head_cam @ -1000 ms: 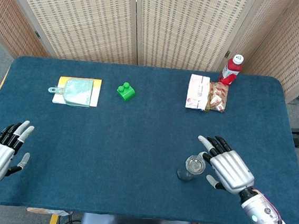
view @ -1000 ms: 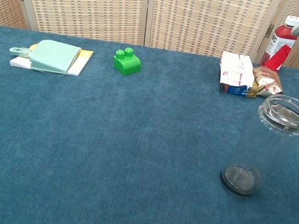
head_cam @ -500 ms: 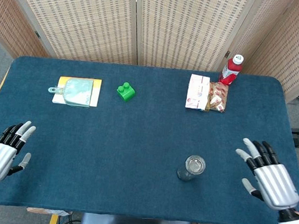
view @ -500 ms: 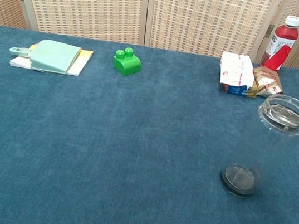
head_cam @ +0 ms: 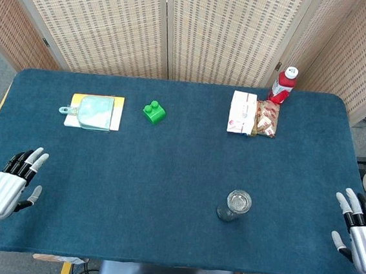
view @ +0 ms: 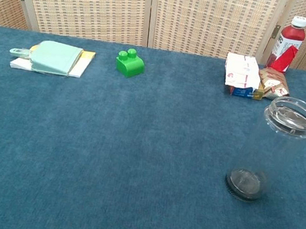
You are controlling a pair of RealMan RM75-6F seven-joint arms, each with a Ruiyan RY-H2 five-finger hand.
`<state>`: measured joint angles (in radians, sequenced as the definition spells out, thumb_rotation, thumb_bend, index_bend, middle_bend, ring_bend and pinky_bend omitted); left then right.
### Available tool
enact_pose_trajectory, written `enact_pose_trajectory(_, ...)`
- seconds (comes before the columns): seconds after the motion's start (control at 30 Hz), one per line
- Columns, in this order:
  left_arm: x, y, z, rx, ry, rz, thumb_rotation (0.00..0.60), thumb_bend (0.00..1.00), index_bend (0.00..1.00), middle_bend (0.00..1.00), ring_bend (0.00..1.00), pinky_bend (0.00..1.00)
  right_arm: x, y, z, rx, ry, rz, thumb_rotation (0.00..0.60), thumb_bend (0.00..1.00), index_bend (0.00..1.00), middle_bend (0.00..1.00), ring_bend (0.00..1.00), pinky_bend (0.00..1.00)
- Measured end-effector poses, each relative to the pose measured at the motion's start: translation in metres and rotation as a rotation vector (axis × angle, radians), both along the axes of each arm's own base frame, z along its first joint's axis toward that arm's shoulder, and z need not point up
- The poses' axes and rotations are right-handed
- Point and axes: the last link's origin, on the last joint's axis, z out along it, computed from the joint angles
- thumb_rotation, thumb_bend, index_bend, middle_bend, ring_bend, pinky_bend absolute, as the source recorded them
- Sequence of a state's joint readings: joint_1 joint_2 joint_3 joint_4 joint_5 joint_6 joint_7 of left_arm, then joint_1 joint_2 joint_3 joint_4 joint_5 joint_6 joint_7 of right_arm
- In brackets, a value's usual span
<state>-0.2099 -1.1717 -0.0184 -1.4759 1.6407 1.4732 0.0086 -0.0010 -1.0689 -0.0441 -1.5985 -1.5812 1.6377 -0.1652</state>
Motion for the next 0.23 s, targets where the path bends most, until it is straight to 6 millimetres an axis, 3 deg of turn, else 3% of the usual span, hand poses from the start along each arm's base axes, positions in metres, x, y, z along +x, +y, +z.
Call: enact_pose_trajectory(0.23, -0.0017, 0.0, 0.0005, -0.002, -0.006, 0.007, 0.6, 0.42, 0.0, 0.0, 0.0, 0.07, -0.0011, -0.0003, -0.0032, 0.009, 0.004, -0.009, 0.6, 0.3, 0.0, 0.0, 0.0, 0.0)
